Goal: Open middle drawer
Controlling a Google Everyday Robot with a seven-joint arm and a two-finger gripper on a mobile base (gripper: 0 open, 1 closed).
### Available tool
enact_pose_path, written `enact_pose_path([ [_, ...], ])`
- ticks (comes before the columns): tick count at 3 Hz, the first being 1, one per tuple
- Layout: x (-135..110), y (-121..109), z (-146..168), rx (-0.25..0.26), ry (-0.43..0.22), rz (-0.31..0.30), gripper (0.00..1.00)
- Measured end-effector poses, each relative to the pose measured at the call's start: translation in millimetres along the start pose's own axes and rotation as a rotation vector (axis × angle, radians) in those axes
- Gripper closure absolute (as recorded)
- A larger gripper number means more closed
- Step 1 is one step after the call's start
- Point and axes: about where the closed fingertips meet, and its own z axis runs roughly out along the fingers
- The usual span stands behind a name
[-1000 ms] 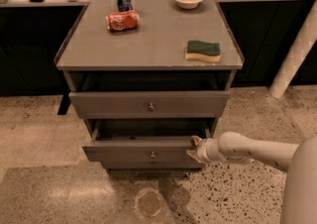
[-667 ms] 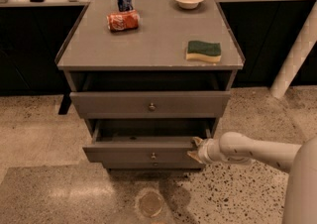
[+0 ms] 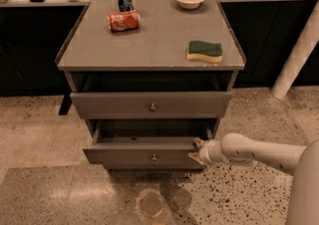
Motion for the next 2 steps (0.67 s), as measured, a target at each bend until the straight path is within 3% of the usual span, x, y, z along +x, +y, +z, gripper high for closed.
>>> enact_pose_path([
  [2,1.9,5.2,-2.8,-0.014,0.012,-0.015,1.0],
])
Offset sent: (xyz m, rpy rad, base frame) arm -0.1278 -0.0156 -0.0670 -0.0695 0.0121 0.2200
